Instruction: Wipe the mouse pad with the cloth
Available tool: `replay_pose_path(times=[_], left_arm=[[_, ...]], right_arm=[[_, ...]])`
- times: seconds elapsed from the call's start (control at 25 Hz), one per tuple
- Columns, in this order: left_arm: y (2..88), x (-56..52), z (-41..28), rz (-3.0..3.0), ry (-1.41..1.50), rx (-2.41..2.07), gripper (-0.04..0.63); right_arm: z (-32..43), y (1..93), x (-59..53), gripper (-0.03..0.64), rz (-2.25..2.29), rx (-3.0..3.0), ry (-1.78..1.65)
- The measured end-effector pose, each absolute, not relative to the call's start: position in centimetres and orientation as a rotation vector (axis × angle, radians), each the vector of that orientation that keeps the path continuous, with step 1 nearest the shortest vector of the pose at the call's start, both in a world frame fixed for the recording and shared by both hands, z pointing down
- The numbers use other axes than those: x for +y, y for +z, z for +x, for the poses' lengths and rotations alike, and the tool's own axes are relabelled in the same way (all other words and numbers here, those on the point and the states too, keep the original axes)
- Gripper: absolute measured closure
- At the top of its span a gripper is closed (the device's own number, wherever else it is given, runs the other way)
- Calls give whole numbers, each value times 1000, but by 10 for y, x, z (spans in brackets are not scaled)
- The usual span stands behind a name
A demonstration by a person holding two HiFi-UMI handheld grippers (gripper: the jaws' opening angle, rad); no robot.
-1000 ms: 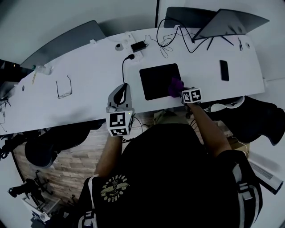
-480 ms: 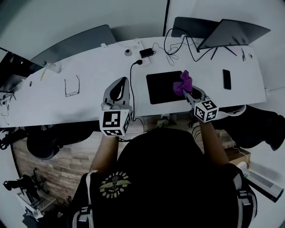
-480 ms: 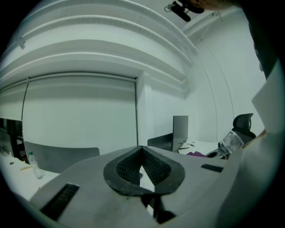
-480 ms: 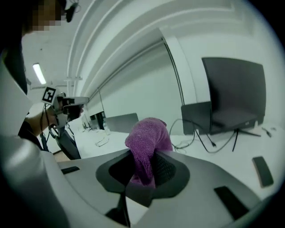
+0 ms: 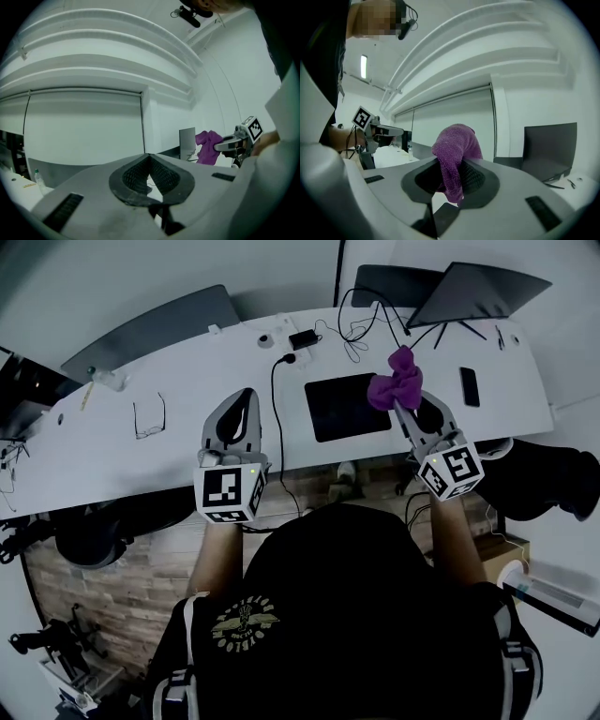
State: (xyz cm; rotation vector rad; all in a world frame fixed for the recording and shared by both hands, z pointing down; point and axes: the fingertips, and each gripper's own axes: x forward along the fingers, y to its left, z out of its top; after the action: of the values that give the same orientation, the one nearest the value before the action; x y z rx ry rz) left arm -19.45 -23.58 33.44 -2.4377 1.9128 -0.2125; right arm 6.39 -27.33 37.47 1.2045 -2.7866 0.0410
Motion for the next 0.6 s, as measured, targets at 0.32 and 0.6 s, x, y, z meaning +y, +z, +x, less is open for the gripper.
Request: replay_pose_path(times=[0.32, 0.6], left_arm=[[339, -213, -191, -2475, -214, 1898, 594], [339, -199, -168, -2499, -291, 1825, 594]], right_arm=[[65, 351, -240, 529, 1215, -2779, 28], [71, 352, -221, 529, 1205, -2788, 34]])
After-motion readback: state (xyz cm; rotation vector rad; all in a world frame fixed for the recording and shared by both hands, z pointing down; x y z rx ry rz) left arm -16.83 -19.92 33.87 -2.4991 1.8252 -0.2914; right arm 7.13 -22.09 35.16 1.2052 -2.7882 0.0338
